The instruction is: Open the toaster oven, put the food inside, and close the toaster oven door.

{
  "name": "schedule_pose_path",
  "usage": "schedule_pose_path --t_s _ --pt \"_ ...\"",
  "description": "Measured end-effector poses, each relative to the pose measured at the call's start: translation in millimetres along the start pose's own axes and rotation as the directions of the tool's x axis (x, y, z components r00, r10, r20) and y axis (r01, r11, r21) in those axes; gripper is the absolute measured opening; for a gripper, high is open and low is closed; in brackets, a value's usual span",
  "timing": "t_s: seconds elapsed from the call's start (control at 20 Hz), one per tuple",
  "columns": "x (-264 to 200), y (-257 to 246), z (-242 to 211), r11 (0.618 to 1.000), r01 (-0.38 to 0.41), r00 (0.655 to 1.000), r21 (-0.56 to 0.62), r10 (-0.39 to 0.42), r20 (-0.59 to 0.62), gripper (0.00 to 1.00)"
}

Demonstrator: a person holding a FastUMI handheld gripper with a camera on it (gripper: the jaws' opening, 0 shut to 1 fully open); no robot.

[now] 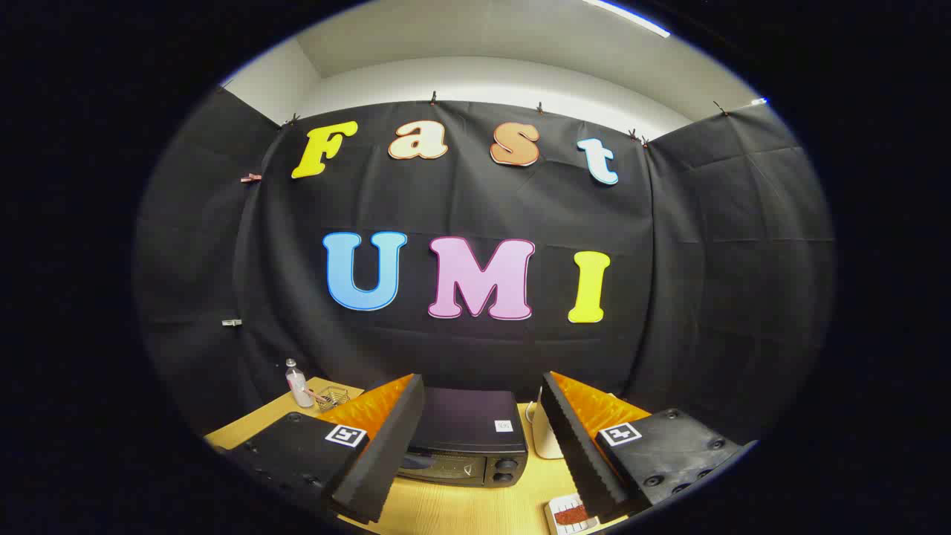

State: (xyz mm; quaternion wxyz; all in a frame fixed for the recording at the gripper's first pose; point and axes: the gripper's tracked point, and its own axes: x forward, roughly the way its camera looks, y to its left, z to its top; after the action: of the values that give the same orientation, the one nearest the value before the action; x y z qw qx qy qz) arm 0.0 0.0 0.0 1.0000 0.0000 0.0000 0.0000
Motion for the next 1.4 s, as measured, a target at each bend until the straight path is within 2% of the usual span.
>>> schedule_pose_path --t_s 0.5,0.85,1.2,1.4 --pt "2 16 8 1.0 -0.007 0.999 0.007 0.007 0.031 0.97" --pt "8 39 -2 0.999 -0.032 0.999 0.001 0.032 0.011 0.97" --pt "38 88 -59 0.998 -0.054 0.993 0.037 0.058 -0.101 0.98" --pt "68 110 -109 0.997 -0.023 0.979 0.073 0.037 -0.199 0.98"
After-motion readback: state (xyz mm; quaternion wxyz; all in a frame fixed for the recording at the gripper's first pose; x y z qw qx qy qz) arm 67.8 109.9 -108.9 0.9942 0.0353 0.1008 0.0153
